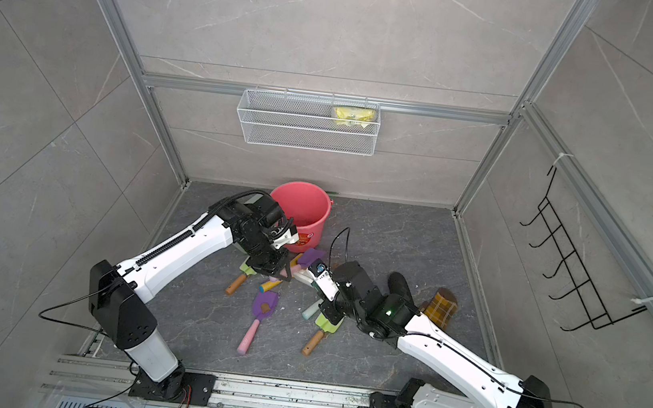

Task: Brush the soil off the hand trowel and place it into the bucket
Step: Brush off the soil from the hand trowel.

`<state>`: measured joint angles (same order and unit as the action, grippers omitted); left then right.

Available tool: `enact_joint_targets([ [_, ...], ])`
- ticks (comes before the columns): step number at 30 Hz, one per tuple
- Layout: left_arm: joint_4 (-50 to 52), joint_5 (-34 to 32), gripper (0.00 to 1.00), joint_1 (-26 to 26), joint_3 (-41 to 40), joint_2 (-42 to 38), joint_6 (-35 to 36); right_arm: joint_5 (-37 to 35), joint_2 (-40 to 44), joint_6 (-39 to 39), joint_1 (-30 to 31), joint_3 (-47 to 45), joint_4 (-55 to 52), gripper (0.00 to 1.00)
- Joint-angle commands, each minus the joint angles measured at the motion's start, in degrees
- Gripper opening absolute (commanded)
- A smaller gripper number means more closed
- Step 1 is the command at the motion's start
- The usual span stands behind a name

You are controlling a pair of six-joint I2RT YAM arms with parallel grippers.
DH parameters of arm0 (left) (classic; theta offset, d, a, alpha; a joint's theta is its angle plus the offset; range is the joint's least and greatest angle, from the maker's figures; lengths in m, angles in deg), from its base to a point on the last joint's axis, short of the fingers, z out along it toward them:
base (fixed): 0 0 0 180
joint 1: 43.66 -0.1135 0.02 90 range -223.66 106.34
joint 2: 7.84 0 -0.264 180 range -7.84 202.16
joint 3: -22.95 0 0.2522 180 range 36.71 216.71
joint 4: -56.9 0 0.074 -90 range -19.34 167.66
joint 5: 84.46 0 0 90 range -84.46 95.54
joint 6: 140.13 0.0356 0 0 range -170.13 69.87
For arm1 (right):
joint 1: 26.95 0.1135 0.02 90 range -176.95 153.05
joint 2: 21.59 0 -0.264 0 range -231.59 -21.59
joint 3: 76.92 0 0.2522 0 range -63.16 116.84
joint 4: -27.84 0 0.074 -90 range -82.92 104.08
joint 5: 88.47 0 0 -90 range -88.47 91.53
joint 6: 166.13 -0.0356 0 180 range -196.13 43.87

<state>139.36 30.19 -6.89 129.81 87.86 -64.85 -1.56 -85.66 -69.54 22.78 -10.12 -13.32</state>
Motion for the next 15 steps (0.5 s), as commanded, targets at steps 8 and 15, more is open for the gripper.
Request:
enact_joint_targets([
  [8,3.01,1.31,0.0,0.29,3.25,1.32,0.24,-0.18,1.6,-1.68,-1.13,-3.09,-0.8,0.0],
  [15,2.31,1.9,0.0,0.33,3.52,2.46,-0.15,6.56,5.79,0.44,1.51,-4.79,2.4,0.0],
])
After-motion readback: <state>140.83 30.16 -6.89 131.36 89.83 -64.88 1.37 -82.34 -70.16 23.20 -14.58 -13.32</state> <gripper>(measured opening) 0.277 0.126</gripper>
